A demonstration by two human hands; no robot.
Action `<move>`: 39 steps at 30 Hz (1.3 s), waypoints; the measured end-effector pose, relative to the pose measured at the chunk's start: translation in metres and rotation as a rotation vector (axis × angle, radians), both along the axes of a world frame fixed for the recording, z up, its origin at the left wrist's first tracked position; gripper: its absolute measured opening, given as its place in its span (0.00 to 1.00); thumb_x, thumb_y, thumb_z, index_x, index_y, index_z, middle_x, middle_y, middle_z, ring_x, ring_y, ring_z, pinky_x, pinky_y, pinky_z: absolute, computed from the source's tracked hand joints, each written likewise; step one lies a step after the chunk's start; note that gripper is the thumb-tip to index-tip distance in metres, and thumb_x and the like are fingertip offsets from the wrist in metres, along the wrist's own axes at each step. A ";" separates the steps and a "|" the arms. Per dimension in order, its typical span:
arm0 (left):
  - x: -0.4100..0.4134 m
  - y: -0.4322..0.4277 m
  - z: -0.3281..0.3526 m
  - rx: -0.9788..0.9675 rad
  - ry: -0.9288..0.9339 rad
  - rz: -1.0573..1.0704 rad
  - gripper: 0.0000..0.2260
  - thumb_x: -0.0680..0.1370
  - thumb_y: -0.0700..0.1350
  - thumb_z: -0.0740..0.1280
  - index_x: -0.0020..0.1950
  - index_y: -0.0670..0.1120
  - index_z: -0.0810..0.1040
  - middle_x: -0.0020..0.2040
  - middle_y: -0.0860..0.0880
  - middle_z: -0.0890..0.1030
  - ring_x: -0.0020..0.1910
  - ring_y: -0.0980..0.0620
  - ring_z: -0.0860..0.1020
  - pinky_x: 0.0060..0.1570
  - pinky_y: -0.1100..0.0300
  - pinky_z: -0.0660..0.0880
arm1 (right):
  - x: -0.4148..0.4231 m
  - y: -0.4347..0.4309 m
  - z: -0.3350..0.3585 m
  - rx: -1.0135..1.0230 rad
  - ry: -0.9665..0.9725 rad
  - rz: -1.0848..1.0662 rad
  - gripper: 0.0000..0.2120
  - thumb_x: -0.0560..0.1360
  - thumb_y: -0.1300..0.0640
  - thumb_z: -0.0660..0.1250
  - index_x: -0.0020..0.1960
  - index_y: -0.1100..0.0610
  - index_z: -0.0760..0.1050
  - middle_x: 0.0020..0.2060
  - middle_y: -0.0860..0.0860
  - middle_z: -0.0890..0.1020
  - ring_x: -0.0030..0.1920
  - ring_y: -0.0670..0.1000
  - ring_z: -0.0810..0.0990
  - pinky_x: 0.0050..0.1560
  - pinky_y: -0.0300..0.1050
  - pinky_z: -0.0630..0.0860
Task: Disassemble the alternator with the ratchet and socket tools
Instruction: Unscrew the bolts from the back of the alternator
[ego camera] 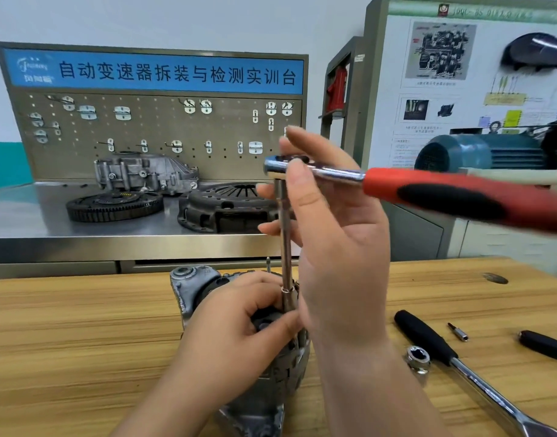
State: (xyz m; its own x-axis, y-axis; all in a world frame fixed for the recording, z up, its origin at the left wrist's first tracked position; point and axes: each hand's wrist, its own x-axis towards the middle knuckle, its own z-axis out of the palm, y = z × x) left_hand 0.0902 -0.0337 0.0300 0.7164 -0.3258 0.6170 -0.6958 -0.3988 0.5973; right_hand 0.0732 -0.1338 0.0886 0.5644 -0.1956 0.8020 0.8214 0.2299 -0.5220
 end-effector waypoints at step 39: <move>0.001 0.001 0.000 -0.012 -0.006 -0.027 0.20 0.65 0.60 0.64 0.41 0.43 0.82 0.40 0.51 0.82 0.43 0.53 0.79 0.43 0.51 0.75 | 0.005 0.003 -0.003 0.062 0.089 0.293 0.14 0.75 0.47 0.63 0.60 0.42 0.78 0.30 0.53 0.70 0.24 0.46 0.59 0.22 0.35 0.58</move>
State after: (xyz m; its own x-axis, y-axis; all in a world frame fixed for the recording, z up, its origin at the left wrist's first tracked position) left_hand 0.0913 -0.0328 0.0301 0.7036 -0.3371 0.6256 -0.7099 -0.3727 0.5976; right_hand 0.0782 -0.1312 0.0858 0.6712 -0.0612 0.7387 0.6674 0.4834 -0.5664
